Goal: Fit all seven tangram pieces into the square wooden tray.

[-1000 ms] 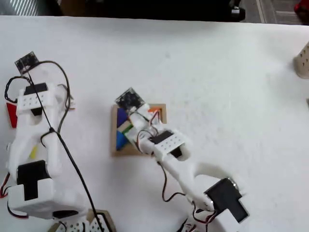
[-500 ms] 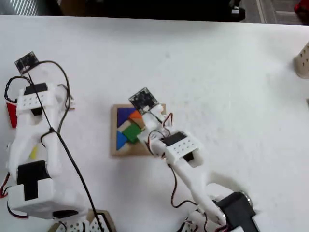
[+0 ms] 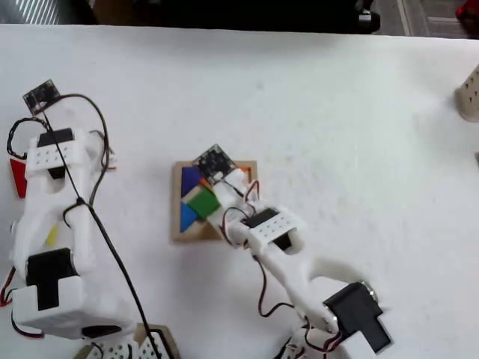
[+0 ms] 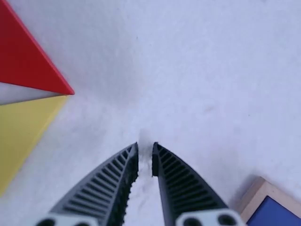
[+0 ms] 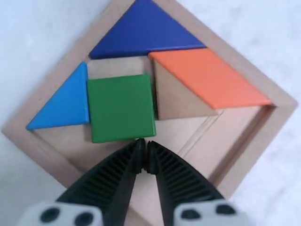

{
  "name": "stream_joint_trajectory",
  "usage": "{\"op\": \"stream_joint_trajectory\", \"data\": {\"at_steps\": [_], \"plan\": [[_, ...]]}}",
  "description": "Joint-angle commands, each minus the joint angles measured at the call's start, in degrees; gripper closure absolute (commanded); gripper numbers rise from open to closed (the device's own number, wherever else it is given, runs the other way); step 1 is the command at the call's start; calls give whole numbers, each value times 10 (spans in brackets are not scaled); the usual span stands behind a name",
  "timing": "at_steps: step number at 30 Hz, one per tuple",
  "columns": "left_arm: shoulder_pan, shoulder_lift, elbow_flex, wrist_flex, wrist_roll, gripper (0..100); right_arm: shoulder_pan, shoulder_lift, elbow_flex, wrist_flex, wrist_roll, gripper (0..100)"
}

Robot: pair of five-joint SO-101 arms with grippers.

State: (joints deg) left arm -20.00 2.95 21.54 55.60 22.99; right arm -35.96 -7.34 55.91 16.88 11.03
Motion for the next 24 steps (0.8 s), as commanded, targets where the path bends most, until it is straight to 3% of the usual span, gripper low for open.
{"op": "stream_joint_trajectory", "data": {"at_steps": [1,10,24], "plan": [[-6,-2,-28,-10,5,931,-9,-2,-16,-36,8,981],[-6,-2,-28,-12,5,931,-11,-3,-15,-73,6,981],[-6,-2,-25,-13,5,931,-7,-7,-13,-30,7,981]]}}
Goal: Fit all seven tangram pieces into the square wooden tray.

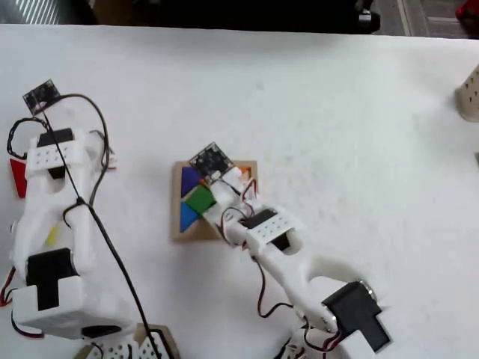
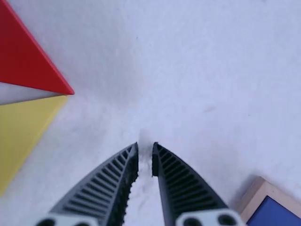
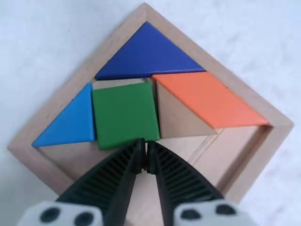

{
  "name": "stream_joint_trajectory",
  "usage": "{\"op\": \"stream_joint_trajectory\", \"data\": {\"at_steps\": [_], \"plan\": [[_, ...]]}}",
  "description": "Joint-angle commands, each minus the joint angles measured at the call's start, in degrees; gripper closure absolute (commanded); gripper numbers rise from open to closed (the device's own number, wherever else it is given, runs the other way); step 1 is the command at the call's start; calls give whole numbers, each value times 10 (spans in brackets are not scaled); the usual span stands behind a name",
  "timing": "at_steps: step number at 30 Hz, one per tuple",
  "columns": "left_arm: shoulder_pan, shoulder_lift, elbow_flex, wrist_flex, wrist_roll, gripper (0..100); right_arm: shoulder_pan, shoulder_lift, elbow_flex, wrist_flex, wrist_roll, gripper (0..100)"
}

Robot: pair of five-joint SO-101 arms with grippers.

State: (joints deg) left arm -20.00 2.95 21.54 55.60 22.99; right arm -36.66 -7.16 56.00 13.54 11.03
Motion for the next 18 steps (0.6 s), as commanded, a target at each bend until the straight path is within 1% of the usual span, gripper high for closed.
{"op": "stream_joint_trajectory", "data": {"at_steps": [1,5,9,11,18], "plan": [[-6,-2,-25,-13,5,931,0,-8,-14,3,7,981],[-6,-2,-25,-13,5,931,-11,-7,-14,4,7,981],[-6,-2,-26,-13,5,931,-61,-3,-17,29,7,981],[-6,-2,-26,-13,5,931,-73,-3,-17,24,7,981],[-6,-2,-25,-13,5,931,-64,-3,-20,-4,7,981]]}}
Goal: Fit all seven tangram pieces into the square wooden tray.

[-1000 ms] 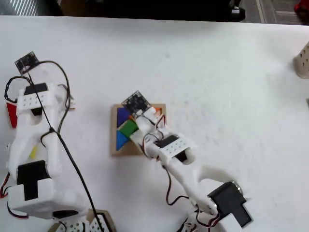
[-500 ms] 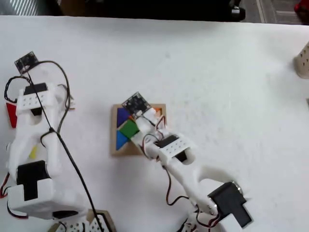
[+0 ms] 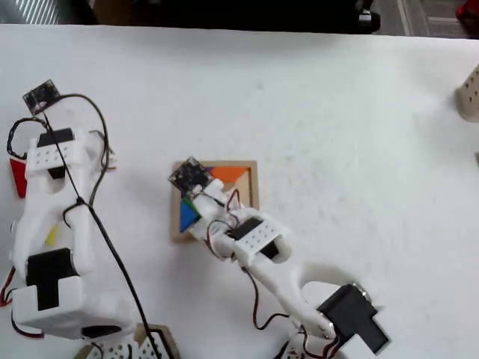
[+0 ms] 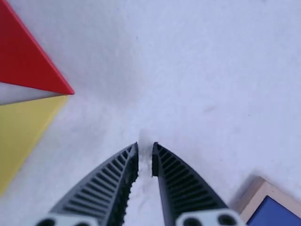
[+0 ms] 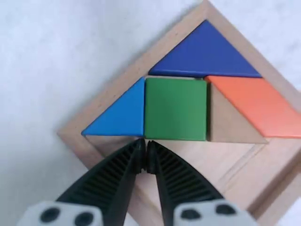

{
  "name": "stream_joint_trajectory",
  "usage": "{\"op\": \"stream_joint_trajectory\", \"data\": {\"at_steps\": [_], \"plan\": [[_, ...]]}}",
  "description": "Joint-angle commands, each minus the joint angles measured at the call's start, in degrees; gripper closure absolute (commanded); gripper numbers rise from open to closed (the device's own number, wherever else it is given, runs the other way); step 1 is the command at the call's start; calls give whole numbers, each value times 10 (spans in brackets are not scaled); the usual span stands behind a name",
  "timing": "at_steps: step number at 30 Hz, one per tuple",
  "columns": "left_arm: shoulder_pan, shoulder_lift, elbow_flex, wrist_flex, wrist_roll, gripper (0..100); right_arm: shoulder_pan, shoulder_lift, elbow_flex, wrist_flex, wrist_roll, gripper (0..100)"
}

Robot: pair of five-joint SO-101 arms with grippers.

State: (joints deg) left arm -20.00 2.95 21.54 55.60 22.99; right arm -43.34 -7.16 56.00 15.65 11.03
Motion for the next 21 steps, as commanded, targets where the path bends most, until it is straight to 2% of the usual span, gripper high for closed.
{"op": "stream_joint_trajectory", "data": {"at_steps": [1,9,14,21], "plan": [[-6,-2,-25,-13,5,931,5,-2,-20,-32,7,981],[-13,-2,-24,-13,5,931,13,-8,-4,-13,7,981],[-15,-2,-24,-13,5,931,48,-7,-13,5,7,981],[-15,-2,-25,-13,5,931,51,38,-58,-16,7,981]]}}
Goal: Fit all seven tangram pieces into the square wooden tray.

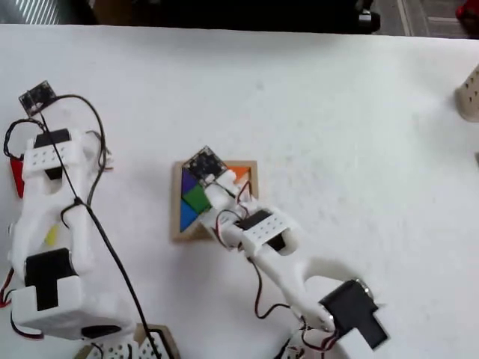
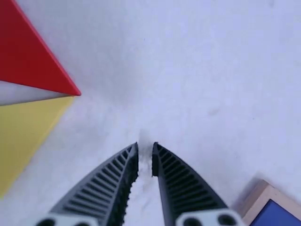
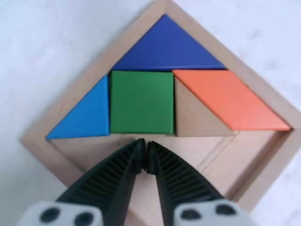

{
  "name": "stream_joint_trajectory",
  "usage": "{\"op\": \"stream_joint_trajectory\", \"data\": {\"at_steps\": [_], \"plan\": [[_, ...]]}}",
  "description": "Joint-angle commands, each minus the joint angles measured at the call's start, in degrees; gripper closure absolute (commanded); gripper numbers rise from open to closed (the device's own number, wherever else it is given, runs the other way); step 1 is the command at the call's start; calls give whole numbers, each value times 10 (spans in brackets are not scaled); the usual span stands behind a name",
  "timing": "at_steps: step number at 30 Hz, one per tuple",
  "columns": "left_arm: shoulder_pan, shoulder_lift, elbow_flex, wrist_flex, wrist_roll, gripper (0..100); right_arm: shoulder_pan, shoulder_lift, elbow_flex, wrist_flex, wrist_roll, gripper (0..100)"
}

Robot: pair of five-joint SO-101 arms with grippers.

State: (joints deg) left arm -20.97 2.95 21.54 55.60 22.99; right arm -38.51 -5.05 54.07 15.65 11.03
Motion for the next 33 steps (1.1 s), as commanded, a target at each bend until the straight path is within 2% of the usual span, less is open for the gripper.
{"op": "stream_joint_trajectory", "data": {"at_steps": [1,10,20,28,33], "plan": [[-6,-2,-24,-13,5,931,1,29,-45,-15,7,981],[-17,-2,-25,-13,5,930,36,-36,-12,16,7,981],[-19,-2,-23,-13,5,920,24,-11,-9,-38,7,981],[-22,-2,-23,-11,5,920,116,-69,-4,-5,7,981],[-22,-2,-23,-9,5,920,124,-49,-7,-10,8,978]]}}
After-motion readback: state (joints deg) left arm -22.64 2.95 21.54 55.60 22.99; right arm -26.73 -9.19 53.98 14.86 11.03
